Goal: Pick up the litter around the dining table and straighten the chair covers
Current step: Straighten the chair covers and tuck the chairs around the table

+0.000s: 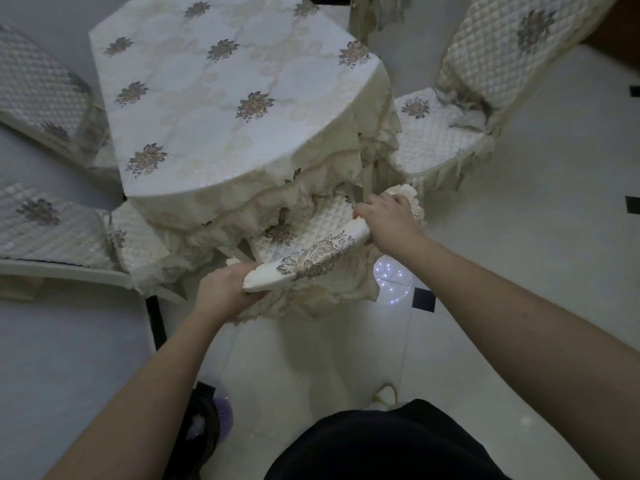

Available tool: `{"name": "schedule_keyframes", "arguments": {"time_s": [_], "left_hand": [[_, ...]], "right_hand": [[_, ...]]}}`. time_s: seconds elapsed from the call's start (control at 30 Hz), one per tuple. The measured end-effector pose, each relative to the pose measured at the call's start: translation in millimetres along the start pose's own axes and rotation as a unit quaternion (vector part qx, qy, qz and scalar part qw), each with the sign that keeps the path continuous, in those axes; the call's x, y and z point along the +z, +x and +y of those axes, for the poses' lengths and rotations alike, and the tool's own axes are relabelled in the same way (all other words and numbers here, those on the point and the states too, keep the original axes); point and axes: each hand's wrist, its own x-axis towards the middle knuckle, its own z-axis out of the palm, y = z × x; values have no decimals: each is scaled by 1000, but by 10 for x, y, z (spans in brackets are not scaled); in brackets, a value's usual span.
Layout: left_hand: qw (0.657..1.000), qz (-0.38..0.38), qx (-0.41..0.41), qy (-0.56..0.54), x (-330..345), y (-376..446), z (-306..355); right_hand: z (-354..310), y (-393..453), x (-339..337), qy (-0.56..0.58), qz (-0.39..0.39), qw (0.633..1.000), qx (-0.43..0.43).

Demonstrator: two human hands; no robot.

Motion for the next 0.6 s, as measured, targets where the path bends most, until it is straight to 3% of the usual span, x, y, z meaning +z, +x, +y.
{"name": "schedule_keyframes", "arguments": {"time_s": [0.43, 0.6], "left_hand": [[999, -14, 5, 38, 15, 42, 169], [1000, -26, 0, 0, 34, 24, 119]], "right_hand": [[131, 12, -106, 0, -1, 1000, -9], [120, 24, -69, 2, 4, 1000, -7]]}}
